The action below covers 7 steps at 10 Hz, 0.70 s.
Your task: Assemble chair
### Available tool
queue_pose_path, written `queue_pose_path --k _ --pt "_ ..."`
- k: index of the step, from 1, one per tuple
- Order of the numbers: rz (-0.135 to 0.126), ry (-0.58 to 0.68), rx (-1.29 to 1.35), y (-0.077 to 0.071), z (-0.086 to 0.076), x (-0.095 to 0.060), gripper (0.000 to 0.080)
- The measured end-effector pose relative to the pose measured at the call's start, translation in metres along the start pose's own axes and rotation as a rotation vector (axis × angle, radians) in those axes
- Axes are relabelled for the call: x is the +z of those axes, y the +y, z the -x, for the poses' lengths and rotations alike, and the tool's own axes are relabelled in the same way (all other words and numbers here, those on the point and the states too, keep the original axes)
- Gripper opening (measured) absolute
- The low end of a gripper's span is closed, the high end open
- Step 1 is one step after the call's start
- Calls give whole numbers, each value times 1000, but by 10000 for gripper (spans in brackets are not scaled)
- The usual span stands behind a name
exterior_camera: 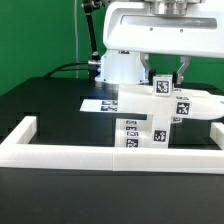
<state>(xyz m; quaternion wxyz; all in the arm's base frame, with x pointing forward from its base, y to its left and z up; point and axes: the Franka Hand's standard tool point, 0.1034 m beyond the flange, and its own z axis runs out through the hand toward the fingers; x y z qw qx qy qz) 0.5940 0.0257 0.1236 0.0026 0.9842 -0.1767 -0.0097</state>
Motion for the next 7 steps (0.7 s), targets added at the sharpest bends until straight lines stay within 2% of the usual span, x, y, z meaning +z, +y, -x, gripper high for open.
queue_pose_path --k 7 --pt "-23 -13 623 5 -3 1 284"
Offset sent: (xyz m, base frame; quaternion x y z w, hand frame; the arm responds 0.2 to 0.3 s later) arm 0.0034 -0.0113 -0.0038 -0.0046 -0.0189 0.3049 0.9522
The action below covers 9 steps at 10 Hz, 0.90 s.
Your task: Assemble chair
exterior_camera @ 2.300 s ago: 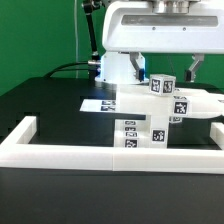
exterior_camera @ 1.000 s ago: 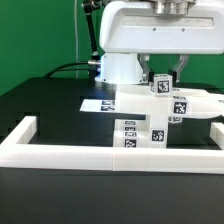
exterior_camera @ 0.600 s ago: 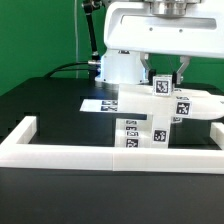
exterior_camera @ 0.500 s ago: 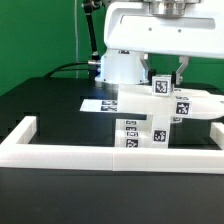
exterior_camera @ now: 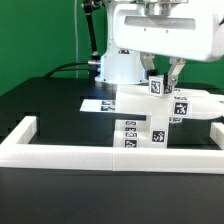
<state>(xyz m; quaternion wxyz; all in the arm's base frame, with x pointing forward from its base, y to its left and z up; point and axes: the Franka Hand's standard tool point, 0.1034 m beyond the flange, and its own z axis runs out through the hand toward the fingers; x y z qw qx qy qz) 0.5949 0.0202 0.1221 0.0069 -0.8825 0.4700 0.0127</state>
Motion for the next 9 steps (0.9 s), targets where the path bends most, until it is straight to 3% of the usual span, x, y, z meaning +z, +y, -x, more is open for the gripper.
queue_pose_path --k 4,6,9 --pt "0 0 115 0 1 0 285" --pt "0 2 83 -2 3 0 606" --pt "-4 10 -190 -6 7 -1 646"
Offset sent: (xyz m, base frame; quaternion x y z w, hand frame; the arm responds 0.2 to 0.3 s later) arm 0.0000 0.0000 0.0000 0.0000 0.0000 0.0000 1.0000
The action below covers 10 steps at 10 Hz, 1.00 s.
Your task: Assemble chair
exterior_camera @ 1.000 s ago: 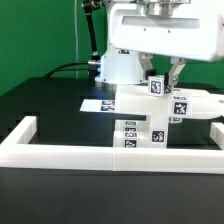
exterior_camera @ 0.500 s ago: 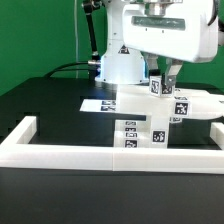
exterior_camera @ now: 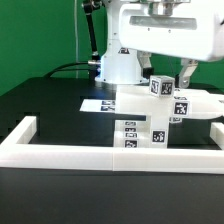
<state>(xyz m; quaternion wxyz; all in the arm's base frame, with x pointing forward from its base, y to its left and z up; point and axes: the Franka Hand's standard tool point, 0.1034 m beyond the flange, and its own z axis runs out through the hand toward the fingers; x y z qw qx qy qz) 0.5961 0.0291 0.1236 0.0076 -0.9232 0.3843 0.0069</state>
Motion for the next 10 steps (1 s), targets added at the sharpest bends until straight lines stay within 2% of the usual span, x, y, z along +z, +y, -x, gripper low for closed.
queue_pose_path --k 2,10 --pt "-6 11 -189 0 0 1 648" --pt "4 26 -839 3 -7 1 648"
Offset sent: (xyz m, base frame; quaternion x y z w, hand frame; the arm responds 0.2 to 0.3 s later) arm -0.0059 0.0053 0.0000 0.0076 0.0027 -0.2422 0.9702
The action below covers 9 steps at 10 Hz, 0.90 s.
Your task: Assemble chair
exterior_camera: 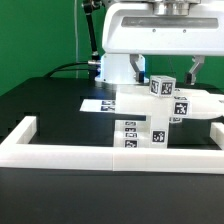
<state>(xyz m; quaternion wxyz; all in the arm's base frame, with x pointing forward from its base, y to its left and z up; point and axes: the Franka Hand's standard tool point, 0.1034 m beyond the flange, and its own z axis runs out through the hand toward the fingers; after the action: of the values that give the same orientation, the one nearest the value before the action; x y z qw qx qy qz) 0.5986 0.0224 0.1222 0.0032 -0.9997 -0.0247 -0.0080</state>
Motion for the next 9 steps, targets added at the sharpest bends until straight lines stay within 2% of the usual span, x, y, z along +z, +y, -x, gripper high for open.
queue_pose_path --k 2,4,5,6,9 --pt "6 -1 -100 3 0 0 648" --pt "7 -1 -83 3 0 0 391" --pt "7 -1 -71 3 0 0 391" --pt "7 -1 -54 3 0 0 283" --pt "5 -1 77 3 0 0 283"
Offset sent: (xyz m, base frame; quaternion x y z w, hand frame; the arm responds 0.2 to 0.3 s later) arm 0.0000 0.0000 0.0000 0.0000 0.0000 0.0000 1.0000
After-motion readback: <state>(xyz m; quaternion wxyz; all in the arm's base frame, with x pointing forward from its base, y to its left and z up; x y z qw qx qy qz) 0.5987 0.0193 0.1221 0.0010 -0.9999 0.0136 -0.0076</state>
